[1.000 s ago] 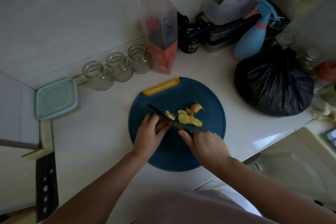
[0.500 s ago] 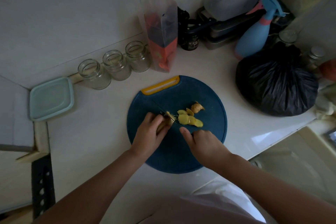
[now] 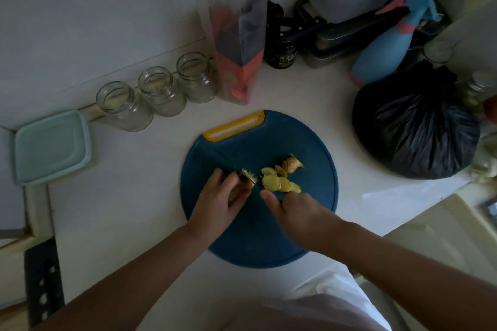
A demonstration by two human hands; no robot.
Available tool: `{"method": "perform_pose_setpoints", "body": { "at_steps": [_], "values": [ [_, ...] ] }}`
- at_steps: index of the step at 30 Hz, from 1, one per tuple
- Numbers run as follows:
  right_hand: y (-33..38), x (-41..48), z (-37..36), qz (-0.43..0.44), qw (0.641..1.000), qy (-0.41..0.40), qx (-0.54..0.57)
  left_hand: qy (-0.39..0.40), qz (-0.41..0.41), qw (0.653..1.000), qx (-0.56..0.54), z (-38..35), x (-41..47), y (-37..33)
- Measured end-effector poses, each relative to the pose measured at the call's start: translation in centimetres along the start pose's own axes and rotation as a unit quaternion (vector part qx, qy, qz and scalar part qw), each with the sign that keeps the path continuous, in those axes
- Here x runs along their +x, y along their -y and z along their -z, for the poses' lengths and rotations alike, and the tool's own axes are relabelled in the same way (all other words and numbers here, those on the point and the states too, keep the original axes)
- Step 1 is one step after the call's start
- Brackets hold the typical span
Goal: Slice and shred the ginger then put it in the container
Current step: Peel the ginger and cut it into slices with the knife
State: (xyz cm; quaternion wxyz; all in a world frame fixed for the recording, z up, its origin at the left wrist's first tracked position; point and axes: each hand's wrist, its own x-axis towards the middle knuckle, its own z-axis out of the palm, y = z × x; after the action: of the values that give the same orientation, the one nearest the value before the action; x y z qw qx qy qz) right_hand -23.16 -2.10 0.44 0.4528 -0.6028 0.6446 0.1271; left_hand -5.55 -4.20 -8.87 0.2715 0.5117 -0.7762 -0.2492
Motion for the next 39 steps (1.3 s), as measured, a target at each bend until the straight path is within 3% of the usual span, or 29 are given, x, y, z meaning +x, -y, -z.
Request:
{"method": "perform_pose_setpoints", "body": {
  "at_steps": [5, 12, 14, 17, 20, 23, 27, 32, 39],
  "values": [
    [0.1, 0.4, 0.1, -0.015, 1.0, 0.018, 0.013, 0.012, -0.001, 1.0, -0.014, 0.0, 0.1, 0.4],
    [1.6, 2.8, 0.4, 0.041, 0.998, -0.043, 0.035, 0.0, 0.003, 1.0, -0.019, -0.1, 0.1, 0.1],
    [1.6, 3.0, 0.3, 0.033, 0.998, -0.04, 0.027, -0.001, -0.001, 1.0, -0.023, -0.1, 0.1, 0.2],
    [2.4, 4.0, 0.2, -0.03, 0.994, -0.043, 0.1, 0.001, -0.001, 1.0, -0.02, -0.1, 0.4, 0.3],
    [2.8, 4.8, 0.1, -0.018, 0.997, -0.035, 0.073, -0.001, 0.006, 1.0, -0.016, -0.2, 0.2, 0.4],
    [2.6, 4.9, 0.2, -0.018, 0.991, -0.044, 0.125, 0.003, 0.02, 0.999, -0.025, 0.1, 0.1, 0.4],
    [1.0, 2.8, -0.5, 0.055, 0.991, -0.076, 0.092, -0.006, 0.028, 0.998, -0.049, 0.2, 0.0, 0.4],
    [-1.1, 0.2, -0.8, -0.026, 0.994, -0.045, 0.095, -0.004, 0.024, 0.998, -0.062, 0.2, 0.1, 0.2],
    [-1.2, 1.7, -1.5, 0.016, 0.999, -0.005, -0.045, 0.007, 0.013, 0.999, -0.049, 0.0, 0.1, 0.2]
  ]
}}
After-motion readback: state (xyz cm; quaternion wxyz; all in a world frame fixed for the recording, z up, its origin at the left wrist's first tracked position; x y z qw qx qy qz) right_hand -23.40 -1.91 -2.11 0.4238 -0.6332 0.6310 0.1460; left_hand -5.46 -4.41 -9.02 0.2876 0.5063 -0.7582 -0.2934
